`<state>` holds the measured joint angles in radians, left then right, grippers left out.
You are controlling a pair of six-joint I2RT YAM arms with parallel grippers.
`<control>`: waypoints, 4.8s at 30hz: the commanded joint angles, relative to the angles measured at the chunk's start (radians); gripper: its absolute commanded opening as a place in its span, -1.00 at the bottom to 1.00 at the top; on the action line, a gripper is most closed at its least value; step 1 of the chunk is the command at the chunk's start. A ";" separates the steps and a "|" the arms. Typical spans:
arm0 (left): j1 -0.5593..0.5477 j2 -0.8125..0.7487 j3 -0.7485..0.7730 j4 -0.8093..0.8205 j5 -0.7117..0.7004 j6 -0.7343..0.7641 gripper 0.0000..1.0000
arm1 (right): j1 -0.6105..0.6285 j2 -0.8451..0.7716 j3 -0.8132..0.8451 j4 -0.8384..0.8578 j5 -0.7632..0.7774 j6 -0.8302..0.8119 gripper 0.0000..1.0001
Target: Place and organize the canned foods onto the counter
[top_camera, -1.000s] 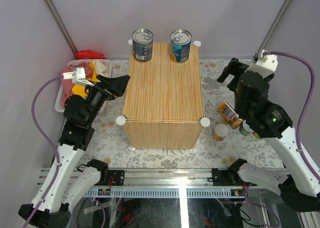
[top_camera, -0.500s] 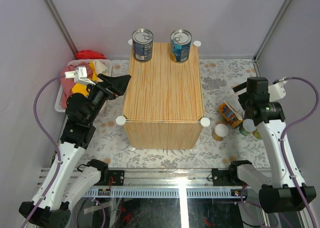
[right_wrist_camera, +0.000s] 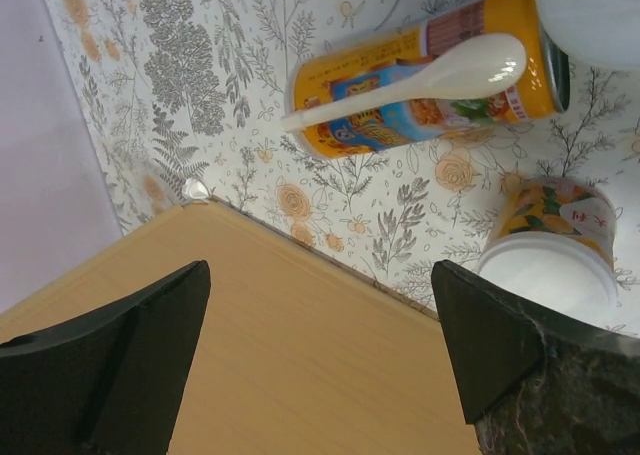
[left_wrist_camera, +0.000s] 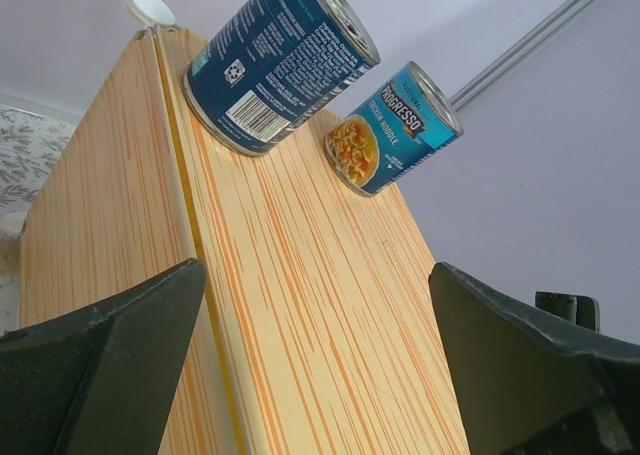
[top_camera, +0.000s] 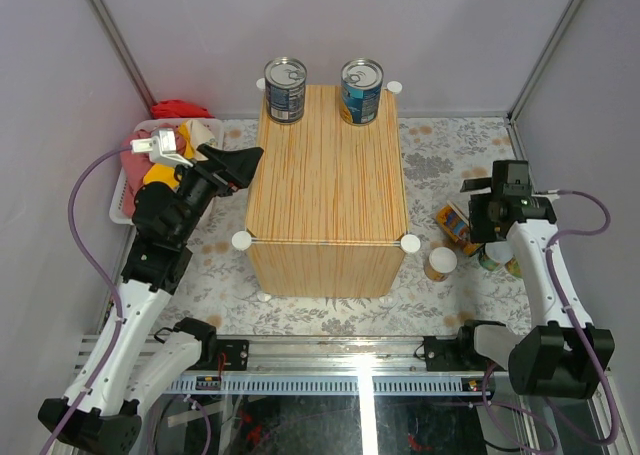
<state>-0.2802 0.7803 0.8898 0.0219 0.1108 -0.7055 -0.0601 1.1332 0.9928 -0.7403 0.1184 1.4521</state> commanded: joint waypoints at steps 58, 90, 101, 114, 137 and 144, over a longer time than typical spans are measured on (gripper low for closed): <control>0.006 -0.033 -0.057 0.173 0.004 -0.049 0.94 | 0.272 0.538 0.202 0.020 0.252 -1.418 0.99; 0.010 -0.081 -0.092 0.123 -0.065 -0.065 0.93 | 0.269 0.717 0.279 0.095 0.206 -1.315 -0.03; 0.010 -0.095 -0.074 0.089 -0.067 -0.064 0.93 | 0.263 0.636 0.293 0.108 0.119 -1.260 -0.71; 0.010 -0.099 -0.064 0.080 -0.069 -0.071 0.93 | 0.263 0.483 0.233 0.226 0.144 -1.217 -1.00; 0.010 -0.092 -0.078 0.095 -0.062 -0.084 0.92 | 0.265 0.155 -0.074 0.669 0.172 -1.178 -0.99; 0.010 -0.106 -0.086 0.088 -0.064 -0.086 0.92 | 0.267 0.044 -0.202 0.784 0.191 -1.125 -0.84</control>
<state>-0.2783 0.6910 0.8055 0.0971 0.0593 -0.7887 0.2024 1.2774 0.8051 -0.1749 0.2508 0.2817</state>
